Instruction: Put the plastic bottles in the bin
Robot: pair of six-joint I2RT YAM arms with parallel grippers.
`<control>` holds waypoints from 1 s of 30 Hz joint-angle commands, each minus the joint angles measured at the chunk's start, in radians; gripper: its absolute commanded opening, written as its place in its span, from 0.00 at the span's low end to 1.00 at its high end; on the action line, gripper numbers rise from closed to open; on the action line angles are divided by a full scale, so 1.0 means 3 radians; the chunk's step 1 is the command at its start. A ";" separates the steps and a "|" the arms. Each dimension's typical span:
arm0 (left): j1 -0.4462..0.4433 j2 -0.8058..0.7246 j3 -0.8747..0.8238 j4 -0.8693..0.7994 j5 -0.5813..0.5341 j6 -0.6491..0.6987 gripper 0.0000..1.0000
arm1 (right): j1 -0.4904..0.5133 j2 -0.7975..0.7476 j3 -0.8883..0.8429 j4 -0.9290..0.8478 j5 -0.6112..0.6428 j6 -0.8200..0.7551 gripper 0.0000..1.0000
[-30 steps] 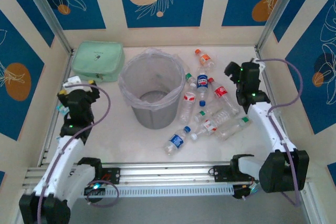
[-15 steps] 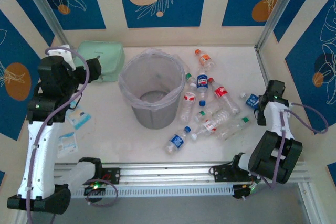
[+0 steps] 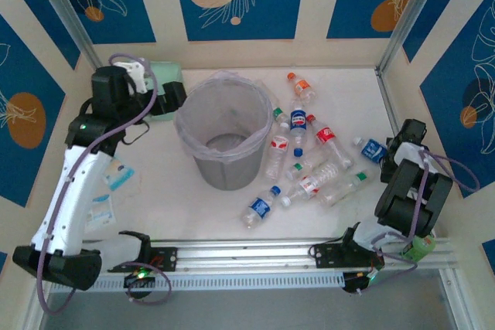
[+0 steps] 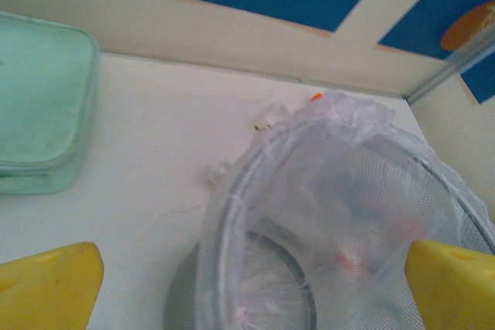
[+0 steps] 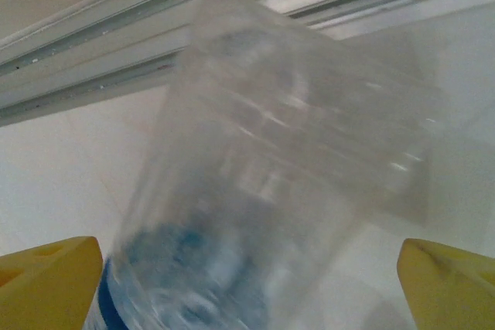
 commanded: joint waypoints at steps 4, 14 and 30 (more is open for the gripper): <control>-0.0224 0.0231 0.0098 0.0048 -0.0232 0.0061 1.00 | 0.0018 0.0418 0.0285 0.0133 -0.0165 -0.0044 0.79; -0.0325 0.0385 0.0082 -0.0070 -0.0449 0.0138 1.00 | 0.0124 0.0213 0.0363 -0.0061 0.0068 -0.0303 0.43; -0.0470 0.0247 -0.0198 0.0154 -0.0448 0.0211 0.87 | 0.0714 -0.1167 0.1009 -0.0269 -0.0991 -0.1716 0.10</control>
